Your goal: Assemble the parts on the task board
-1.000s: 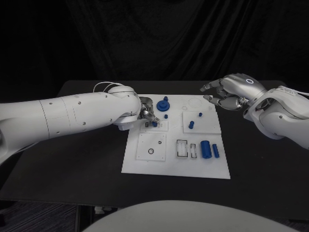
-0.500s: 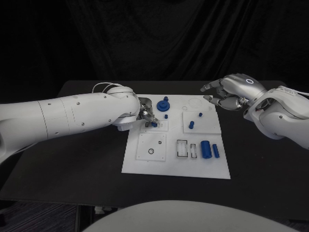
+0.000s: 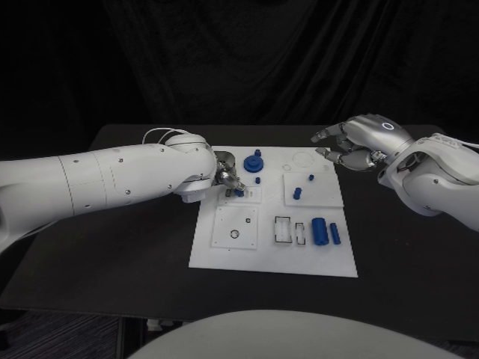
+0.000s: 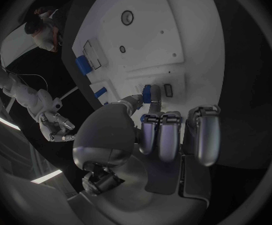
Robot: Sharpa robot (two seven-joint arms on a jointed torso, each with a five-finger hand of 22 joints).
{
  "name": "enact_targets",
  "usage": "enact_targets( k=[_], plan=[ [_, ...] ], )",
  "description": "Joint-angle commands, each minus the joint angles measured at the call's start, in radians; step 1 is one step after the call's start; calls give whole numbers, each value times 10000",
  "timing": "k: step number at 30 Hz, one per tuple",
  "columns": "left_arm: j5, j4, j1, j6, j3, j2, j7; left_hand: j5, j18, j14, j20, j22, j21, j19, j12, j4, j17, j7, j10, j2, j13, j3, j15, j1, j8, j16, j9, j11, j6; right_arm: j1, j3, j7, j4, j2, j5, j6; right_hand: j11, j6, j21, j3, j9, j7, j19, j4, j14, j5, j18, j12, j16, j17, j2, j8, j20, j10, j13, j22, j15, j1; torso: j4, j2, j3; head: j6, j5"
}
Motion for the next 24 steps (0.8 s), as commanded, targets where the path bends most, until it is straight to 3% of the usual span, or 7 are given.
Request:
enact_targets(
  k=[1,24],
  plan=[
    [-4,9,-39,55,-1,20,120,16,70,1075,21,681,-71,-45,26,-57,2634,-33,1046,85,2628,101,13,-36,-30,26,9,-9,14,-6,7,-197,9,1,-55,31,18,74,-34,62,-11,26,586,20,922,47,153,53,-68,2122,-24,-55,35,1042,2632,2321,53,86,-6,5,0,0,12],
    [-4,-135,-246,-114,0,138,254,-112,80,1075,31,651,-113,-73,26,-59,2634,-22,1046,95,2628,263,24,-125,-60,26,57,3,-1,-7,7,-210,-7,-3,-55,99,16,94,-61,86,-15,25,572,10,917,50,160,53,-83,2100,-31,-56,34,1042,2632,2312,50,82,-2,7,4,0,17]
  ],
)
